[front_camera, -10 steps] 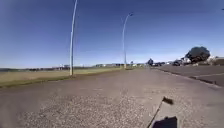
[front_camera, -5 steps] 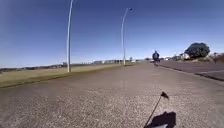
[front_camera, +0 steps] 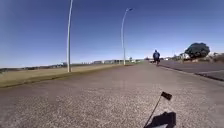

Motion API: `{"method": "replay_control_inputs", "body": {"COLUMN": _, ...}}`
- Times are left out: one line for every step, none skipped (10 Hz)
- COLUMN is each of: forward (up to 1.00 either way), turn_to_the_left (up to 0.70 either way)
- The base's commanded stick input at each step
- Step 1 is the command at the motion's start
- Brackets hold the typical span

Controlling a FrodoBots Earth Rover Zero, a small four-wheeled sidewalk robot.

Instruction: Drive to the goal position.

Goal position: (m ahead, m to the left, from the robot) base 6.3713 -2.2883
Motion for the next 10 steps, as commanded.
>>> {"method": "replay_control_inputs", "body": {"forward": 1.00, "turn_to_the_left": 0.00}}
{"method": "replay_control_inputs", "body": {"forward": 1.00, "turn_to_the_left": 0.00}}
{"method": "replay_control_inputs", "body": {"forward": 0.92, "turn_to_the_left": 0.00}}
{"method": "replay_control_inputs", "body": {"forward": 0.71, "turn_to_the_left": 0.00}}
{"method": "replay_control_inputs", "body": {"forward": 0.51, "turn_to_the_left": 0.00}}
{"method": "replay_control_inputs", "body": {"forward": 0.31, "turn_to_the_left": 0.00}}
{"method": "replay_control_inputs", "body": {"forward": 0.10, "turn_to_the_left": 0.00}}
{"method": "replay_control_inputs", "body": {"forward": 0.00, "turn_to_the_left": 0.00}}
{"method": "replay_control_inputs", "body": {"forward": 0.00, "turn_to_the_left": 0.00}}
{"method": "replay_control_inputs", "body": {"forward": 0.00, "turn_to_the_left": 0.00}}
